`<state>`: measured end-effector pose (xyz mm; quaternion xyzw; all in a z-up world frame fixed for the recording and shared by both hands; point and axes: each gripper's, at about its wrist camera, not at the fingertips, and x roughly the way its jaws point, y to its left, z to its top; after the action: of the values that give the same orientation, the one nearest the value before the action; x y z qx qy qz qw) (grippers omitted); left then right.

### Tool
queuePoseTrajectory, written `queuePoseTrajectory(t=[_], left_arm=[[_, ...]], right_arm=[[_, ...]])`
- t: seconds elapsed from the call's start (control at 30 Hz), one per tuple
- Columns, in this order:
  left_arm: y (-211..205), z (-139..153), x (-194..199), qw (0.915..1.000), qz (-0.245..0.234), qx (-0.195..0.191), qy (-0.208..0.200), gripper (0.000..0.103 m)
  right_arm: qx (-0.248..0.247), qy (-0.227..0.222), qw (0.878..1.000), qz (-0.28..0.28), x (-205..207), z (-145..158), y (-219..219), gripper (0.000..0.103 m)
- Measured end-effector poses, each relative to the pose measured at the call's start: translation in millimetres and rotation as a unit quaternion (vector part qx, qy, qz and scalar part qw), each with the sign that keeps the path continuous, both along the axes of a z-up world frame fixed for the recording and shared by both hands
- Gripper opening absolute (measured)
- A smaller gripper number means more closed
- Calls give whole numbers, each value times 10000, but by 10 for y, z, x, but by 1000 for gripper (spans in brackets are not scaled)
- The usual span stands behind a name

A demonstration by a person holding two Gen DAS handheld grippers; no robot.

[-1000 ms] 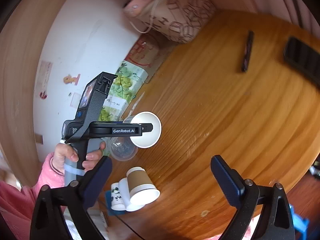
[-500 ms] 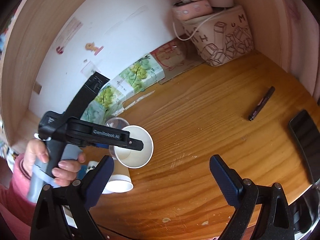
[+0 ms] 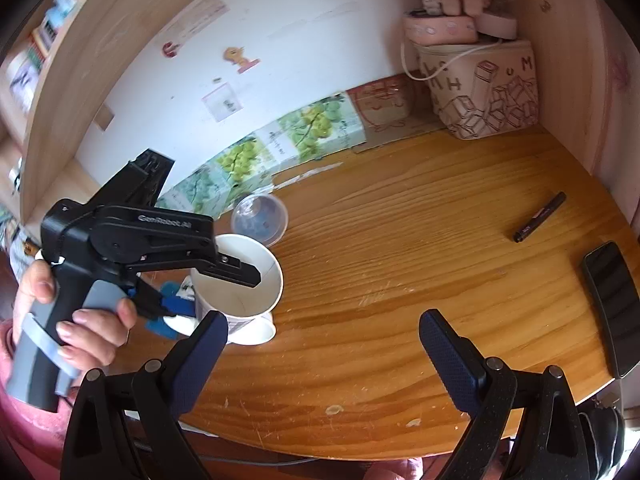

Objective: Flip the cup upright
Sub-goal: 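Lift the checkered cup with the right tool and rotate it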

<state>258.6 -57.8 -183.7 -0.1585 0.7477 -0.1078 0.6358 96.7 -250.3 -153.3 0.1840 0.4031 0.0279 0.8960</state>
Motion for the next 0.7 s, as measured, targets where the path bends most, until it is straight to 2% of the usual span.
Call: queuePoseTrajectory(t=[0.13,0.27,0.7], left_arm=[[130,-17,-271,9991,415,-38,-2,82],[292,-147,-480,9961,815,-270,211,82],[476,-474,-840,9870,1375,-438,711,83]], right_arm=[[42,-6,9999,165,-67,-22,127,97],[66,85,9994,319,-143,-71,246,97],[300,740,9939,761,-200,-357,480,97]])
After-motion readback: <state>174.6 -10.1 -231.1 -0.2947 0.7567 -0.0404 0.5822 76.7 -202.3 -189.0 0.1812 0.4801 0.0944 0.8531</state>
